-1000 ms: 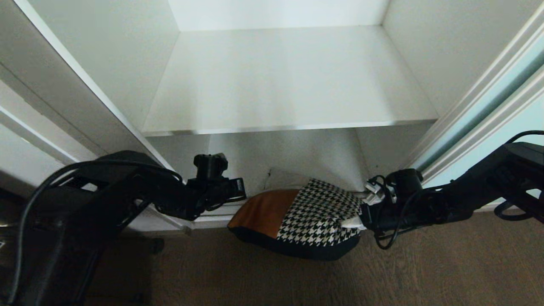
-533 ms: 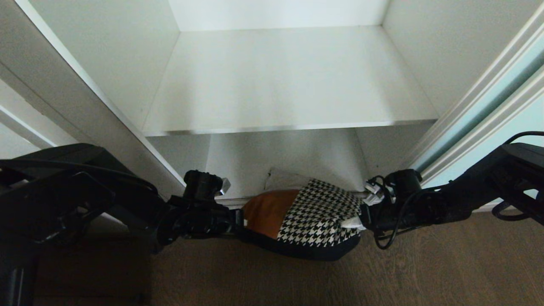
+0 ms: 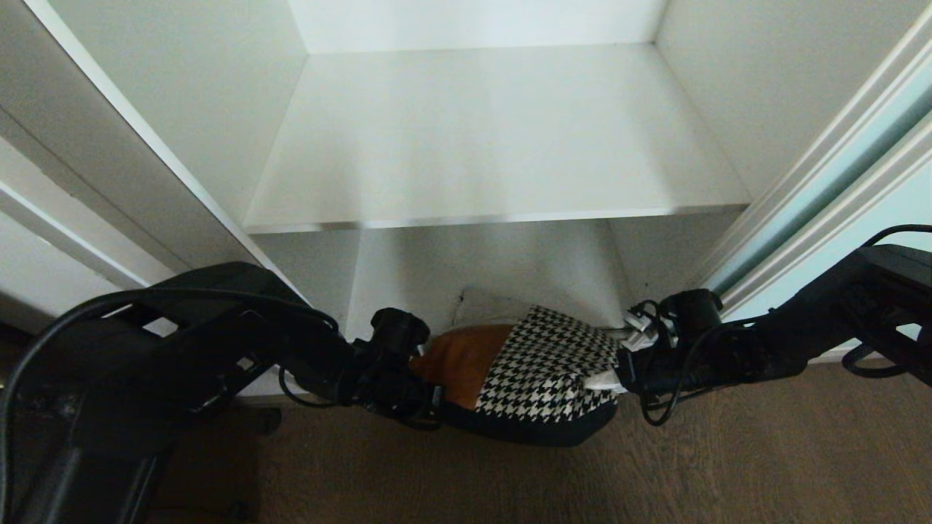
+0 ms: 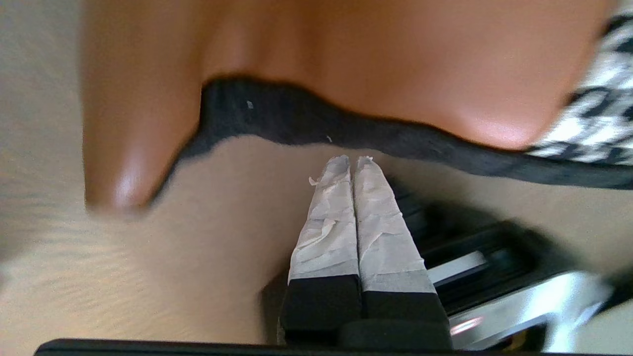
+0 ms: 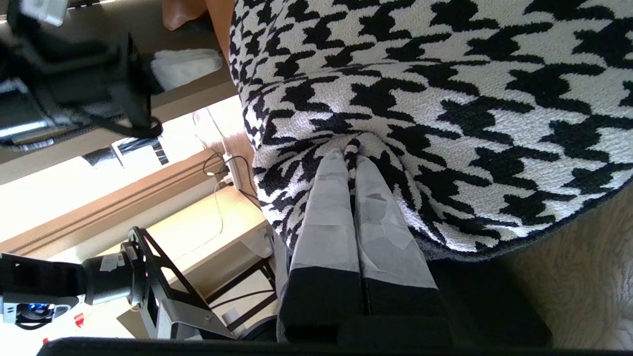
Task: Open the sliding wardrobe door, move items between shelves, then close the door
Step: Place the pillow on the lower shelf
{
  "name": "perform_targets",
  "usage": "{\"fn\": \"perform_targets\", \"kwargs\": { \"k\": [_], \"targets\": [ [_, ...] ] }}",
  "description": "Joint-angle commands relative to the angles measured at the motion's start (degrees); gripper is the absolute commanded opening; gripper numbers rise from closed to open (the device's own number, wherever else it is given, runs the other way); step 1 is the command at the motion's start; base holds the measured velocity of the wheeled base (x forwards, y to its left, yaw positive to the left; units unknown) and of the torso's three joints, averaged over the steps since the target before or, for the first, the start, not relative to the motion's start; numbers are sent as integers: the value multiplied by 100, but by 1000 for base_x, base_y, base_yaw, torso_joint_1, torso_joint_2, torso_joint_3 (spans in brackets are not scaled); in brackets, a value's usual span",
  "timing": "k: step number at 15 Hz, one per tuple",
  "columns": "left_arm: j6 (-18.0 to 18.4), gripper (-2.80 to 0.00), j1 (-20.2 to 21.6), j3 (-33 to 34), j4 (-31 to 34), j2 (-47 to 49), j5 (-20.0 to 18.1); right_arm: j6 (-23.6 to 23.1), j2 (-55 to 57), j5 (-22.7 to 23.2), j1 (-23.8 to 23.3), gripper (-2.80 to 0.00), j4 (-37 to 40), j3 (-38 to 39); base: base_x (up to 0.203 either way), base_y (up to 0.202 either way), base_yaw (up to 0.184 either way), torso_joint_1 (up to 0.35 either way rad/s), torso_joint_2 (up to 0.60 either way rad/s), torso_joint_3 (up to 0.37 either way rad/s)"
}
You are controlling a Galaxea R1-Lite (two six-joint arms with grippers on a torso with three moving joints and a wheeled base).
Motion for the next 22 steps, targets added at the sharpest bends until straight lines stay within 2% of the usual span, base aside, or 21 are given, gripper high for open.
{"fn": "perform_targets", "kwargs": {
  "k": [1,5,7,9,12,15,18,22],
  "targets": [
    [331,-280,45,-1040,1042,524,119,7,-6,16,4,-280,-17,-3,0,0,0,0,0,0],
    [478,-280,241,-3069,1375,1883,983,7,-49,-11,4,-280,-183,67,0,0,0,0,0,0],
    [524,-280,319,-3704,1391,2414,1274,-8,-146,-145,13,-280,-280,65,0,0,0,0,0,0],
    [482,-280,337,-3746,1233,2454,1261,-11,-224,-359,129,-280,-298,35,0,0,0,0,0,0],
    [260,-280,354,-3746,-11,2548,1391,-24,-385,-727,389,-280,-308,75,0,0,0,0,0,0],
    [117,-280,469,-3754,-978,2350,1827,-37,-606,-768,517,-280,-317,-57,0,0,0,0,0,0],
    [107,-280,550,-3779,-1390,2016,2135,-38,-844,-701,569,-280,-378,5,0,0,0,0,0,0],
    [133,-280,733,-3781,-1717,1987,2135,-33,-174,-604,746,-280,-998,-259,0,0,0,0,0,0]
  ]
}}
